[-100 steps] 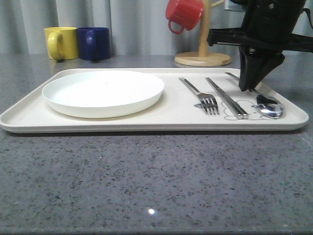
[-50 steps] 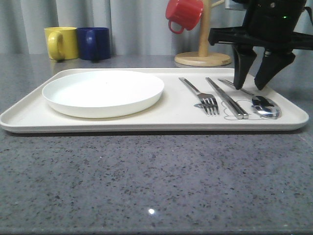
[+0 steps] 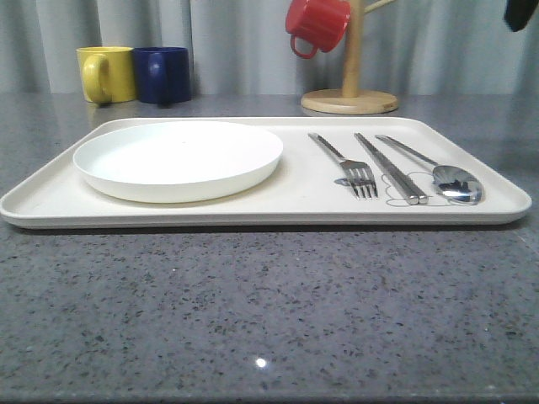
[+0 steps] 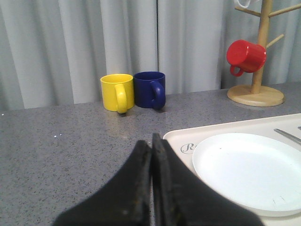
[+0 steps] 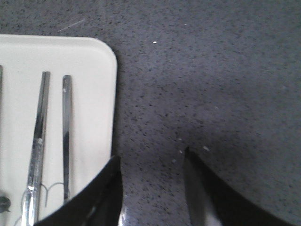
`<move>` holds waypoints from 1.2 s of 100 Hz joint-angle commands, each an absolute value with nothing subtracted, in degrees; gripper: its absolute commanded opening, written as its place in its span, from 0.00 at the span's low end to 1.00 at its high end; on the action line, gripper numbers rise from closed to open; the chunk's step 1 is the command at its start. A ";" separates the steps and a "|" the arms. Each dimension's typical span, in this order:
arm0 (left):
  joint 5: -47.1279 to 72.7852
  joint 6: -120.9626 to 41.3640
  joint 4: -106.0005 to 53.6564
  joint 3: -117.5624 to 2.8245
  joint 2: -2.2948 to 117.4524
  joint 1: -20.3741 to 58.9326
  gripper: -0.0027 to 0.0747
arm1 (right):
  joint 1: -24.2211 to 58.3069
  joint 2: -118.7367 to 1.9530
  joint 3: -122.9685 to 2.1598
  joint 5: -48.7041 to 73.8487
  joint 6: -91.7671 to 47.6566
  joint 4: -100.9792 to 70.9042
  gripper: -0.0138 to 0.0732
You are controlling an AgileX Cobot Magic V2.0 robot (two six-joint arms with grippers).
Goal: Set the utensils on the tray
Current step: 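Open the right gripper and withdraw it from the tray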
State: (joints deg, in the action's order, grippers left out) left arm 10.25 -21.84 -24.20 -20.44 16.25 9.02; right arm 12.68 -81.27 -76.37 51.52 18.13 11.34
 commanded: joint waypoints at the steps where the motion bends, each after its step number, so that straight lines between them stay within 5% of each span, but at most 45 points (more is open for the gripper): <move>1: 5.80 -21.68 -24.52 -22.06 16.70 9.15 0.01 | 10.86 -74.51 -74.18 47.94 17.95 13.53 0.54; 50: 5.80 -21.68 -24.52 -22.06 16.70 9.15 0.01 | 9.59 -46.20 -43.41 32.06 18.01 14.17 0.54; 82: 5.80 -21.68 -24.52 -22.06 16.70 9.15 0.01 | 9.59 -32.41 -33.73 26.52 18.01 14.22 0.53; 95: 5.80 -21.68 -24.52 -22.06 16.70 9.15 0.01 | 9.59 -30.66 -33.33 24.80 18.01 14.47 0.39; 111: 5.80 -21.68 -24.52 -22.06 16.70 9.15 0.01 | 9.59 -30.66 -33.33 23.47 18.01 15.04 0.08; 120: 5.80 -21.68 -24.52 -22.06 16.70 9.15 0.01 | 9.59 -30.66 -33.33 22.96 18.01 15.04 0.08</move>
